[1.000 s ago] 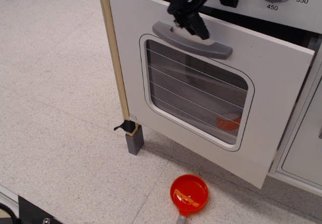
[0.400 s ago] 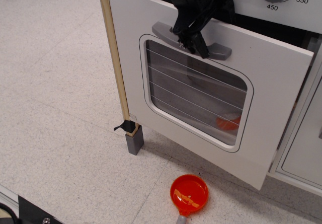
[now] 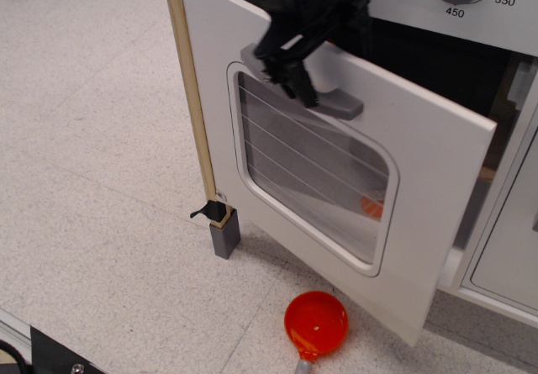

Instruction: Open oven

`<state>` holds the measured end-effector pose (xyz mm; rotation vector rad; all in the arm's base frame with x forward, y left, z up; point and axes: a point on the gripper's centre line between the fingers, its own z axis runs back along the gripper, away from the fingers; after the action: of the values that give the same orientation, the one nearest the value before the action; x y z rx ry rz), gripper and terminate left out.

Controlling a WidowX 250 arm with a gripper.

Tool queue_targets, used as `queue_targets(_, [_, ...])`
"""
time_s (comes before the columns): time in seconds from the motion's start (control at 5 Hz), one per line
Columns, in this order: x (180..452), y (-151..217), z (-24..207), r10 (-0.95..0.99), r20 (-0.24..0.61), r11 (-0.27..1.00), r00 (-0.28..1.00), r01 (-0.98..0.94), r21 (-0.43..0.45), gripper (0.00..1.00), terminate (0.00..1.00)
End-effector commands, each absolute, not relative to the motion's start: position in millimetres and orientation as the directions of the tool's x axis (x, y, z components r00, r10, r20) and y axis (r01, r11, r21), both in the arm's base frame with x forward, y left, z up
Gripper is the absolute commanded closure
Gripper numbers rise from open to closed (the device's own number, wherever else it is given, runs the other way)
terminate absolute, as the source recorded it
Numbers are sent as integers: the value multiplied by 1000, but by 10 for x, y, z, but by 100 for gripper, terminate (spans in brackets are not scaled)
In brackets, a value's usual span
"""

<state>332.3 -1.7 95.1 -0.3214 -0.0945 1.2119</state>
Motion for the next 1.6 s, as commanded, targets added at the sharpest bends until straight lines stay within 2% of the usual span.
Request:
queue_targets(0.0, [3058,395,986,832,76,548,549,-796,-256,0,0])
queue_targets(0.2, [3035,482,1056,835,66,542,546,-795,-272,0,0])
queue_targets(0.4, [2953,634,1077,798,82,599,597,-772,-213,0,0])
queue_targets(0.8, [2783,1105,1158,617,187,784,764,-618,-64,0,0])
queue_targets(1.0, [2674,1314,1088,488,205,863,848,-504,33,0,0])
queue_targets(1.2, [2597,1530,1024,376,201,916,904,-395,62,0,0])
queue_targets(1.4, [2574,1738,1079,316,179,941,932,-332,67,0,0])
